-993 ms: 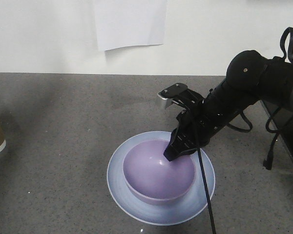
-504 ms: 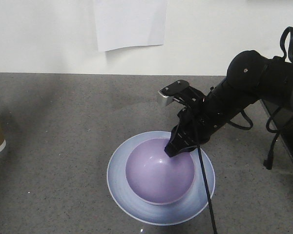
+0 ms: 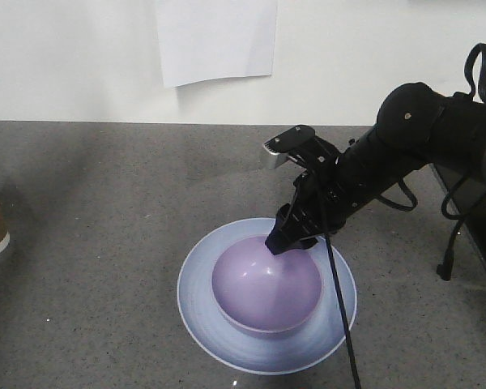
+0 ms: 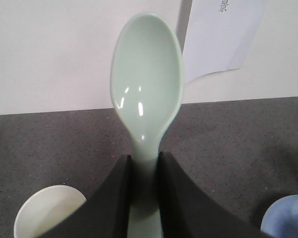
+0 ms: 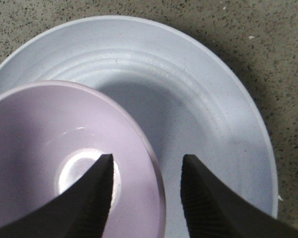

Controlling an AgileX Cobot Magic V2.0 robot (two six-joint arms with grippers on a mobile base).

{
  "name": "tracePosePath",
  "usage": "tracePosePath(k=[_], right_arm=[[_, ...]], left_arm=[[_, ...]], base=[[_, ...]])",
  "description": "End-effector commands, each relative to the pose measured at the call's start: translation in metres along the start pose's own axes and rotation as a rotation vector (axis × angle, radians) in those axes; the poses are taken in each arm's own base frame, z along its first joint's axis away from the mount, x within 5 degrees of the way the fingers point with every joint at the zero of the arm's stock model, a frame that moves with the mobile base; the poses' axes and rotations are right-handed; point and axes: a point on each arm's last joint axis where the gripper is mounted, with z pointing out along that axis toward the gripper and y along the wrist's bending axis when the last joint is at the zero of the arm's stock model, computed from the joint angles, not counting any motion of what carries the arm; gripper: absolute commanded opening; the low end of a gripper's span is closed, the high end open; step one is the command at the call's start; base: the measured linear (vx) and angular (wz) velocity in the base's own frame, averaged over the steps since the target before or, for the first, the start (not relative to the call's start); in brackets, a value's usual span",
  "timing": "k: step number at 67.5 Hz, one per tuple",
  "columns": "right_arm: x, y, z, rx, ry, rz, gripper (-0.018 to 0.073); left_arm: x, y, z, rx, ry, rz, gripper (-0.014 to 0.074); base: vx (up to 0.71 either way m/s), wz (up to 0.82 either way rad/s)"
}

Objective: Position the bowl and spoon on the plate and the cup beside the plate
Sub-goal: 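Open the right gripper and raise it away from the bowl, then move the left gripper with the mint-green spoon over the bowl and lower it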

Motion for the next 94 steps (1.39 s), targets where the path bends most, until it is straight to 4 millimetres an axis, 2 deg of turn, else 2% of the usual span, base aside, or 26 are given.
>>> tracePosePath(k=[1, 16, 25, 31, 41, 48, 53, 60, 66, 73, 85, 94], right_arm=[[-0.017, 0.005, -0.029, 0.036, -0.111, -0.009, 0.0358], [-0.042, 0.007, -0.071, 0.131, -0.192, -0.02, 0.0356], [-0.051, 0.018, -0.115, 0.195, -0.287, -0.01, 0.0328], [-0.049, 0.033, -0.148, 0.229, -0.379, -0.039, 0.0242], [-0.029, 0.068, -0.209, 0.288, -0.528, -0.101, -0.0011], [-0.005, 0.097, -0.252, 0.332, -0.623, -0.145, -0.001], [0.015, 0.115, -0.276, 0.355, -0.668, -0.167, -0.0006], [0.05, 0.139, -0.296, 0.373, -0.714, -0.189, -0.0006], [0.078, 0.151, -0.296, 0.374, -0.727, -0.181, -0.0006], [0.112, 0.156, -0.283, 0.398, -0.715, -0.162, -0.0006], [0.154, 0.141, -0.253, 0.56, -0.674, -0.062, -0.0006], [0.17, 0.13, -0.234, 0.619, -0.644, 0.033, -0.0006]], left_arm=[[-0.013, -0.005, -0.01, 0.002, -0.112, -0.009, -0.0006], [-0.013, -0.005, -0.01, 0.002, -0.112, -0.009, -0.0006], [-0.012, -0.005, -0.01, 0.005, -0.104, -0.008, -0.0006], [-0.012, -0.005, -0.01, 0.008, -0.098, -0.008, -0.0006], [-0.009, -0.006, -0.01, 0.022, -0.068, -0.007, -0.0006], [-0.007, -0.011, -0.01, 0.071, -0.051, 0.005, -0.0006], [-0.007, -0.018, -0.011, 0.145, -0.047, 0.015, -0.0006], [-0.008, -0.03, -0.01, 0.308, -0.054, 0.005, -0.0006], [-0.01, -0.039, -0.006, 0.454, -0.058, -0.011, -0.0006], [-0.008, -0.044, 0.004, 0.55, -0.023, -0.003, -0.0006], [0.0, -0.063, 0.031, 0.674, 0.084, 0.008, -0.0006], [0.011, -0.086, 0.055, 0.746, 0.176, 0.049, -0.0008]], base=[[0.0, 0.0], [0.0, 0.0], [0.0, 0.0], [0.0, 0.0], [0.0, 0.0], [0.0, 0.0], [0.0, 0.0], [0.0, 0.0], [0.0, 0.0], [0.0, 0.0], [0.0, 0.0], [0.0, 0.0]])
